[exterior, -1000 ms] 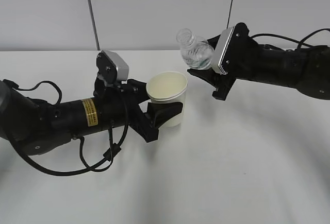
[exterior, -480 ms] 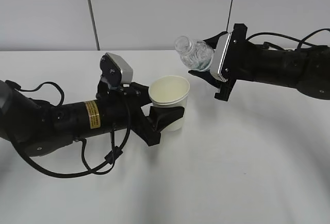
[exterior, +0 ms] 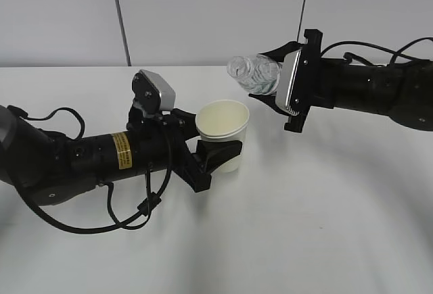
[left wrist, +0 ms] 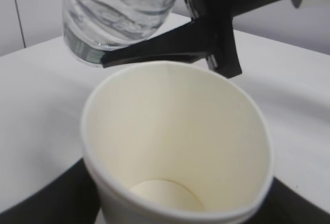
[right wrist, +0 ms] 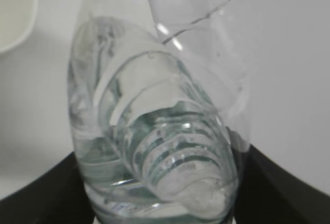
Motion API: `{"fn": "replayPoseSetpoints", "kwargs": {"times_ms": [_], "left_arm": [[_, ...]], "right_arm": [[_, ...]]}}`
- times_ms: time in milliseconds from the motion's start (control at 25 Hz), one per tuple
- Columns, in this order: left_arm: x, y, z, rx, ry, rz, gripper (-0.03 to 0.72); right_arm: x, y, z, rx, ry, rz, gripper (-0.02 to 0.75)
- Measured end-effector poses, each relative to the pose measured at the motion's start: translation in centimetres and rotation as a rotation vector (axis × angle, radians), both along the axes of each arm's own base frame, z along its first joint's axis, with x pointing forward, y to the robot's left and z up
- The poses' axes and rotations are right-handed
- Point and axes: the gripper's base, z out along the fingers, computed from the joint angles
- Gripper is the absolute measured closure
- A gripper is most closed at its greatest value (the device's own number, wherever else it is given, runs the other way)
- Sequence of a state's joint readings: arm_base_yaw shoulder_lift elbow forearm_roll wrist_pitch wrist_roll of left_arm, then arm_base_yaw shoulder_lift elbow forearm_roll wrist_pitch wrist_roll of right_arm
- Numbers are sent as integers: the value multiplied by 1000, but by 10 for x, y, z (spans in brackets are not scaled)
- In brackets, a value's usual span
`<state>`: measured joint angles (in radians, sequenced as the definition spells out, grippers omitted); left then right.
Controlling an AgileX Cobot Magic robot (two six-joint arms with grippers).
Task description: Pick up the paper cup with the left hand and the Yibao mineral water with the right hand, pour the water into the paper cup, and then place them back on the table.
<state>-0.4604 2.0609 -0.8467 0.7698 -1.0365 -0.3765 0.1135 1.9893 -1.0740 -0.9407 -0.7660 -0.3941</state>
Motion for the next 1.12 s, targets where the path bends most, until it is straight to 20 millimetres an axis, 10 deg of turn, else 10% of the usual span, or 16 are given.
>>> {"fn": "replayPoseSetpoints", "kwargs": {"times_ms": [1120], "left_arm": [[0,0,-1,7,3,2,246]], "right_arm": [[3,-3,3,-137,-155,5,237]]}}
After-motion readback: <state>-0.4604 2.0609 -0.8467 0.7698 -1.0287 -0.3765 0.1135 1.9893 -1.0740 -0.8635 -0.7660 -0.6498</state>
